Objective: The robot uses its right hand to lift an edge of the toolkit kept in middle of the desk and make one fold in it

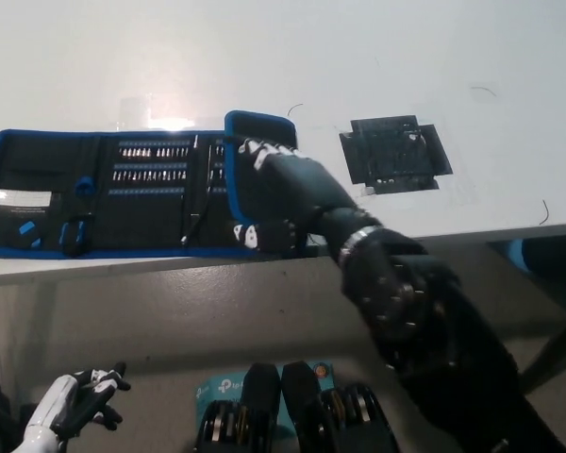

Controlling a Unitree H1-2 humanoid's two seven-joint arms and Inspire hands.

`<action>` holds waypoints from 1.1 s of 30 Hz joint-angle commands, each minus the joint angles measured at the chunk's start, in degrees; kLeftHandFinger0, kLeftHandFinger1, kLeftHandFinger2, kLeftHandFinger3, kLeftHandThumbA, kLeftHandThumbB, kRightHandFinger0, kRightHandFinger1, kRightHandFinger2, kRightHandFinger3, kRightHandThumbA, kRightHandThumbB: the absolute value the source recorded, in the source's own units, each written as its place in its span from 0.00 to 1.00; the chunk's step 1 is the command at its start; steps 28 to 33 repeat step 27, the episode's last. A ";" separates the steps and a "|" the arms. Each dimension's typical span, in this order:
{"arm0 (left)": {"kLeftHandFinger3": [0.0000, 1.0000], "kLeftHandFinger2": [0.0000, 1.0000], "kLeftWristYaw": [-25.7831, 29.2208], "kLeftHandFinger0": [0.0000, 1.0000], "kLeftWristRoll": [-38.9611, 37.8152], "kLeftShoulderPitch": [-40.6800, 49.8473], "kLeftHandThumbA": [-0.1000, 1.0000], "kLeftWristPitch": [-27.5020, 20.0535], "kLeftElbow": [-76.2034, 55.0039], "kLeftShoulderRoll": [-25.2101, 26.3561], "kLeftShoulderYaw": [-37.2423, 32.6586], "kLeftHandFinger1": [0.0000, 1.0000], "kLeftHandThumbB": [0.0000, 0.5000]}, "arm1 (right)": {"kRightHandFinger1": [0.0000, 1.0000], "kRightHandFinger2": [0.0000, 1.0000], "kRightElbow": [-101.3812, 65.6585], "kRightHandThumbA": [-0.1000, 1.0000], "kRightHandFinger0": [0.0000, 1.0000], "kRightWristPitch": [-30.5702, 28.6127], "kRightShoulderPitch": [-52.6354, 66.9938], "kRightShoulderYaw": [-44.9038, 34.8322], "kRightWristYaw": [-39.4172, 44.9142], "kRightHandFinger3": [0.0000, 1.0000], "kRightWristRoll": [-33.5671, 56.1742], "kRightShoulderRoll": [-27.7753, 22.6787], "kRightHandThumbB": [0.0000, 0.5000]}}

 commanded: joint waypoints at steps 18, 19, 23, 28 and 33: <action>0.40 0.17 0.16 0.40 -0.46 0.05 0.69 -1.66 -1.37 0.55 1.58 0.33 0.17 | 0.72 0.80 -7.25 0.36 0.55 -20.58 24.69 -44.12 -5.91 0.88 37.49 -2.51 0.15; 0.40 0.18 0.27 0.41 -0.37 0.04 0.69 -1.47 -1.33 0.61 1.67 0.34 0.19 | 0.70 0.79 -5.44 0.35 0.52 -21.76 25.66 -45.72 -6.86 0.87 37.99 -2.21 0.14; 0.44 0.19 0.47 0.40 0.01 0.19 0.71 -1.51 -1.20 0.65 1.67 0.34 0.24 | 0.73 0.79 1.66 0.27 0.56 -28.23 29.53 -49.69 -9.01 0.89 39.31 -1.58 0.10; 0.43 0.17 0.43 0.38 -0.45 -0.01 0.71 -1.88 -0.81 0.36 1.94 0.33 0.27 | 0.70 0.77 10.24 0.25 0.56 -35.87 32.10 -51.41 -10.13 0.87 39.94 -1.51 0.16; 0.43 0.17 0.43 0.38 -0.45 -0.01 0.71 -1.88 -0.81 0.36 1.94 0.33 0.27 | 0.70 0.77 10.24 0.25 0.56 -35.87 32.10 -51.41 -10.13 0.87 39.94 -1.51 0.16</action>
